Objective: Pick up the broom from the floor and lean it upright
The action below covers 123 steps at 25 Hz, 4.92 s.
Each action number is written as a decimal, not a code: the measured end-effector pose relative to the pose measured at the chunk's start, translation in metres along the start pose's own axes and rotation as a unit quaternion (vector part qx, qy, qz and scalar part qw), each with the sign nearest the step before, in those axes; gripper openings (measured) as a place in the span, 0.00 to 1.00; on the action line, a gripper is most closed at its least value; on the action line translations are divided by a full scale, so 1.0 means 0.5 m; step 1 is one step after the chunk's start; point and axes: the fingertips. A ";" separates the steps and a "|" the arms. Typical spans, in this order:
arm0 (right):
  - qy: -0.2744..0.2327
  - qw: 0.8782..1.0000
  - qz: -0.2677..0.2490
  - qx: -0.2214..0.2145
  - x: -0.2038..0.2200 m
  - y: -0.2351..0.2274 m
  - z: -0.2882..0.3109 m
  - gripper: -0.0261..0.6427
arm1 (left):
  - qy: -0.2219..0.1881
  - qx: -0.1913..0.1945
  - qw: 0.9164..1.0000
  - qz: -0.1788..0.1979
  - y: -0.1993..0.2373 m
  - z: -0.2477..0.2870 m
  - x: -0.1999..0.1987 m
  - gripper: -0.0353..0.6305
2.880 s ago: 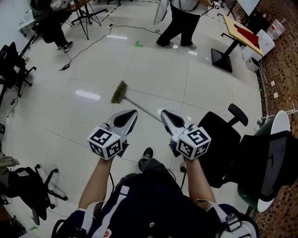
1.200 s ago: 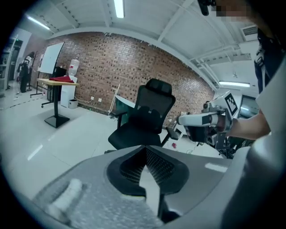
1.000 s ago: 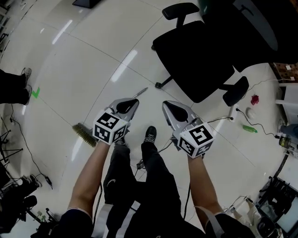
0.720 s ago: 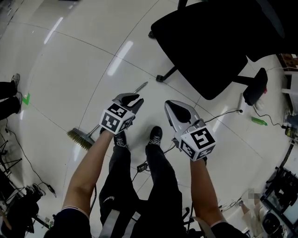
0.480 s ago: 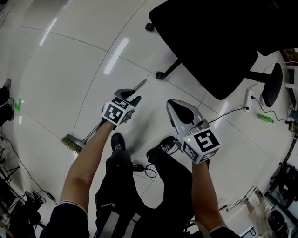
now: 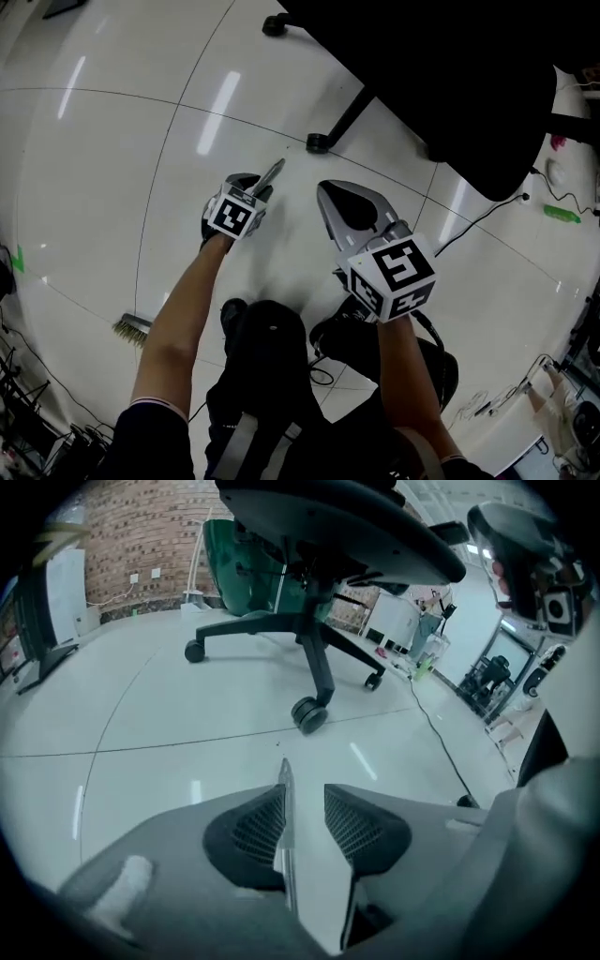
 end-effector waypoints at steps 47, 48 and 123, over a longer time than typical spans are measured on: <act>0.003 0.999 0.045 -0.022 -0.300 0.199 -0.336 0.04 | -0.077 -0.107 0.991 0.031 -0.050 -0.541 -0.350 0.18; 0.004 0.999 0.042 -0.021 -0.314 0.216 -0.355 0.04 | -0.086 -0.112 0.989 0.032 -0.053 -0.575 -0.372 0.18; -0.066 0.998 0.023 0.004 -0.747 0.032 -0.616 0.04 | -0.154 -0.109 0.982 0.001 -0.055 -0.640 -1.082 0.31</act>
Point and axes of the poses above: the fingertips, and each gripper's own axes: z forward along the fingers, y to its left, x out of its underside, and after that the axes turned 14 degrees about z, right-handed
